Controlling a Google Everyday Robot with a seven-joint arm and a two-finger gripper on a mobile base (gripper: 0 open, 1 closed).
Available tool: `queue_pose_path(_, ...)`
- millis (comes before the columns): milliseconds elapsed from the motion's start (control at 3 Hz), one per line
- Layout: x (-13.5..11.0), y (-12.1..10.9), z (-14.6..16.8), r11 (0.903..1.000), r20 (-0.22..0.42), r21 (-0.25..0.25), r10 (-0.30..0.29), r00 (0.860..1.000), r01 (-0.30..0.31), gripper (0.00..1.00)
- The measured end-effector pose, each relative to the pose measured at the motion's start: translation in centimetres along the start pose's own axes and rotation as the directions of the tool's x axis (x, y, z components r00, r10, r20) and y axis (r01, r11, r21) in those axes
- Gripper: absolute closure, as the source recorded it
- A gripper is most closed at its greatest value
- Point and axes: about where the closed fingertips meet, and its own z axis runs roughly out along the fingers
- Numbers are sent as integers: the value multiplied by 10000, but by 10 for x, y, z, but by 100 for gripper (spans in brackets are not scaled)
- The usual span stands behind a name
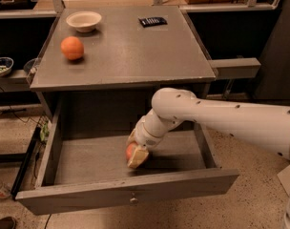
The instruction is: Pick apple from top drawer and place on counter
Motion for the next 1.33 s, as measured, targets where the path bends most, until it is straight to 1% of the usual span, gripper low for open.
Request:
queue_pose_path(333, -8, -2, -17, 9999, -57, -121, 107, 9999, -108, 100)
queue_pose_path(667, -16, -3, -32, 9997, -129, -216, 91, 9999, -93, 100)
queue_pose_path(1000, -28, -4, -61, 9997, -297, -170, 144, 9995, -149, 100)
queue_pose_path(1333, -38, -6, -92, 9998, -294, 8, 182, 9994, -182, 100)
